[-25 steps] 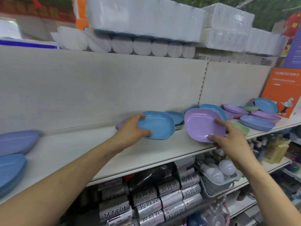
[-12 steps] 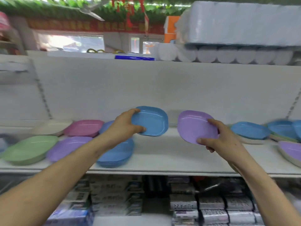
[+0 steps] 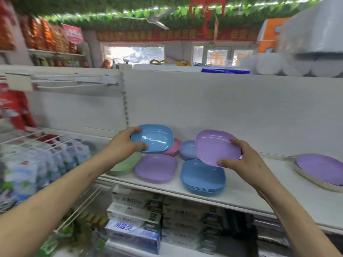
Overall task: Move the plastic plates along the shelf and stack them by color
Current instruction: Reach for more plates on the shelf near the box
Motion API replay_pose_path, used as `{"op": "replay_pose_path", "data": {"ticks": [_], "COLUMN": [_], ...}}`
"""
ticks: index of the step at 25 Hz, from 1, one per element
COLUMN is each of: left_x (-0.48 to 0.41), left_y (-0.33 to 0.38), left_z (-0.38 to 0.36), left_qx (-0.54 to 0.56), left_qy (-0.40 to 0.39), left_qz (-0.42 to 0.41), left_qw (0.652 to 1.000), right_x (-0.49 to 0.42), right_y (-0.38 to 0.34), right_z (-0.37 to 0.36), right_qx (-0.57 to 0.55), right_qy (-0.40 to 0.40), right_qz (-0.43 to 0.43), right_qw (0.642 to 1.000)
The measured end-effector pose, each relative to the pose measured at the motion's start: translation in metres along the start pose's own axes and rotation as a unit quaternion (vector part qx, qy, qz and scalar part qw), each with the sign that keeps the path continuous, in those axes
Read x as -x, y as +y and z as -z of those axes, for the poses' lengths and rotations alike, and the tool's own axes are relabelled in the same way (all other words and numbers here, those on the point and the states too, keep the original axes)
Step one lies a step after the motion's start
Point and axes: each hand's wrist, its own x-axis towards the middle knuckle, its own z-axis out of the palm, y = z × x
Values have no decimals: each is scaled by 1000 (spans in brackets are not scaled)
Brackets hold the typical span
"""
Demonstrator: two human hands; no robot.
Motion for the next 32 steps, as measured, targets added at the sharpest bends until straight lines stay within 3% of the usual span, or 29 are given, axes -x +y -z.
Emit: {"op": "replay_pose_path", "data": {"ticks": [12, 24, 29, 32], "left_x": [-20, -56, -65, -68], "left_y": [-76, -99, -95, -88], "left_z": [79, 70, 58, 47], "left_qx": [-9, 43, 46, 42], "left_qy": [-8, -62, -81, -99], "left_qz": [-10, -27, -29, -39], "left_qw": [1000, 997, 995, 993], "right_x": [8, 13, 10, 13], "right_y": [-60, -78, -77, -76], "right_z": [-137, -168, -172, -164], "right_qx": [190, 473, 476, 409], "right_qy": [-72, -98, -94, -55], "right_qz": [18, 45, 37, 33], "right_qw": [979, 874, 874, 910]}}
